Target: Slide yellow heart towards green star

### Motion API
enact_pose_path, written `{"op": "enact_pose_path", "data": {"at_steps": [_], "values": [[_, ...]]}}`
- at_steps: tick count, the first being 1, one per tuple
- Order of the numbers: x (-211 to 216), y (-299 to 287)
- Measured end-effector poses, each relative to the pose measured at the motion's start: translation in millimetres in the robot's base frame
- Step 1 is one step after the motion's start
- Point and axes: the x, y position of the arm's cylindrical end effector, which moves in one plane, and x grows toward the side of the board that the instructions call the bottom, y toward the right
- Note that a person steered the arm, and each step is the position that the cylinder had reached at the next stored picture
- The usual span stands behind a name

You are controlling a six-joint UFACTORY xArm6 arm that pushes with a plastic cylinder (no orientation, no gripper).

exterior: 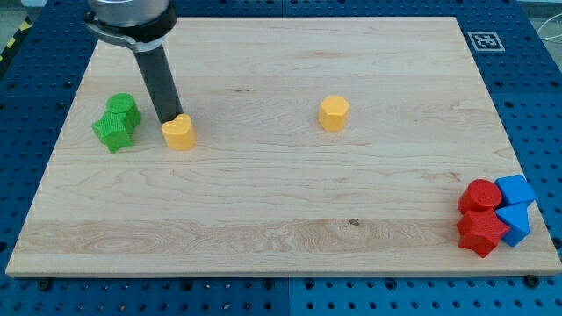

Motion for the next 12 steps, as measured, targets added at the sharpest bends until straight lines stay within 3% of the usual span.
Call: {"op": "enact_pose_path", "data": {"at_steps": [4,9,12], "values": [[14.3,75.1],[18.7,15.1],[52.6,63.5]]}}
